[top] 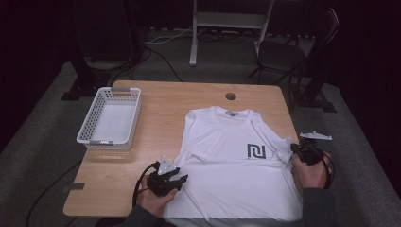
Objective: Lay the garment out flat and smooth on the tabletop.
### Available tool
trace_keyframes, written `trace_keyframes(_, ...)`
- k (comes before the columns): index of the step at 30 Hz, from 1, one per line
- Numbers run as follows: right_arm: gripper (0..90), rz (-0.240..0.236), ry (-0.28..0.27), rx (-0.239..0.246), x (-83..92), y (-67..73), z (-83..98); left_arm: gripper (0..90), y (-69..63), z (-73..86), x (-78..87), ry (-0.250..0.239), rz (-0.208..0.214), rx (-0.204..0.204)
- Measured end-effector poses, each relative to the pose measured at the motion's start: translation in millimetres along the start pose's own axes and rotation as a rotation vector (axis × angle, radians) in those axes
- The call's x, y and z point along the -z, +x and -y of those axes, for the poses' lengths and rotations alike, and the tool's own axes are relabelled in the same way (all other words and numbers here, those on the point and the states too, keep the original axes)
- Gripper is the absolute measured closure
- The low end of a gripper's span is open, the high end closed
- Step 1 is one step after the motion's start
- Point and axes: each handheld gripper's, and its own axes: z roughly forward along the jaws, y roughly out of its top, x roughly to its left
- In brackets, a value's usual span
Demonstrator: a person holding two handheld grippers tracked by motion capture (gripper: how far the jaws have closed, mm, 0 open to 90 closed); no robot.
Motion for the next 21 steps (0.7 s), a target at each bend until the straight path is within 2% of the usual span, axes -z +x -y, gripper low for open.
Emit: trace_keyframes(21,87.5,0.046,-0.008,-0.070,11.0,-29.5,14.4,55.1,-0.2,0.0,0.0,0.000,0.002,0.003)
